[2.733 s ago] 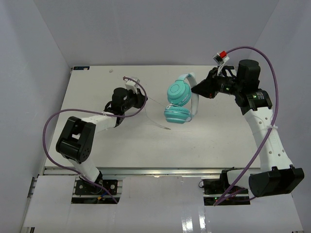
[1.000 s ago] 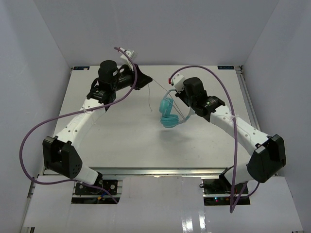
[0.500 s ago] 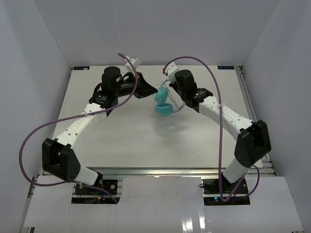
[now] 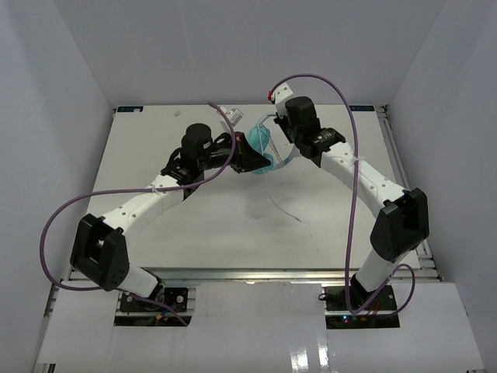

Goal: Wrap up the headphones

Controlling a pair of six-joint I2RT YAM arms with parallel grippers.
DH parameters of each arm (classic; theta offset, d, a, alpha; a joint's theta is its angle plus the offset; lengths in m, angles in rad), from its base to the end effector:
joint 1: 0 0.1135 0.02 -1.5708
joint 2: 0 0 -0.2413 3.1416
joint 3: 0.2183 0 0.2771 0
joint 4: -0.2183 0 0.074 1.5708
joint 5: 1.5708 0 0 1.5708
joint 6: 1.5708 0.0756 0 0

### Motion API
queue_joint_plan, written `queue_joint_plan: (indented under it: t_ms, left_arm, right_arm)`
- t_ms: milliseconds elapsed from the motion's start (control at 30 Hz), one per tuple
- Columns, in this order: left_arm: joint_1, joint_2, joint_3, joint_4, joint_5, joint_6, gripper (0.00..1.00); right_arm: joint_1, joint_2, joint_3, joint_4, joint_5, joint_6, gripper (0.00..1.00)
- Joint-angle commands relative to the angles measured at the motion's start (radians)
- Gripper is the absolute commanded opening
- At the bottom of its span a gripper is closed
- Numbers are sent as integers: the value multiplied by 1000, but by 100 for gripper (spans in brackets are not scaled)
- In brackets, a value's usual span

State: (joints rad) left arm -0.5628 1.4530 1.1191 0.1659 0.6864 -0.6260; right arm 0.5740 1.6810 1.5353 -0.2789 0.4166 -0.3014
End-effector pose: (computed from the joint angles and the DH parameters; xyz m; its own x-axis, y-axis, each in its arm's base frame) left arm 0.3106 -0.2526 0.2990 -0.6661 -0.1157 -0.7369 0.6799 0.3123 -0.6635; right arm 0.3973 0.2205 0.3145 -0.2749 -0.5010 -0.8206 -0.2812 0.8581 -0.4297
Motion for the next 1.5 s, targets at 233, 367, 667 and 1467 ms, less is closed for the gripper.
queue_joint_plan:
  t_ms: [233,367,667,1467]
  left_arm:
    - [-46,69,-5,155,-65,-93,12]
    - [-69,91,-19,189,-108,-116,13]
    - [-100,109,-98,239,-205,-119,17]
    - [-154,175,-150,284,-341,-38,26]
  right_arm:
    - [-19,-50,35,6,-71,156,8]
    - [-18,-52,40,-3,-95,183,8]
    - [-68,-50,100,-57,-196,264,8]
    - [-194,-61,178,-180,-576,464,8]
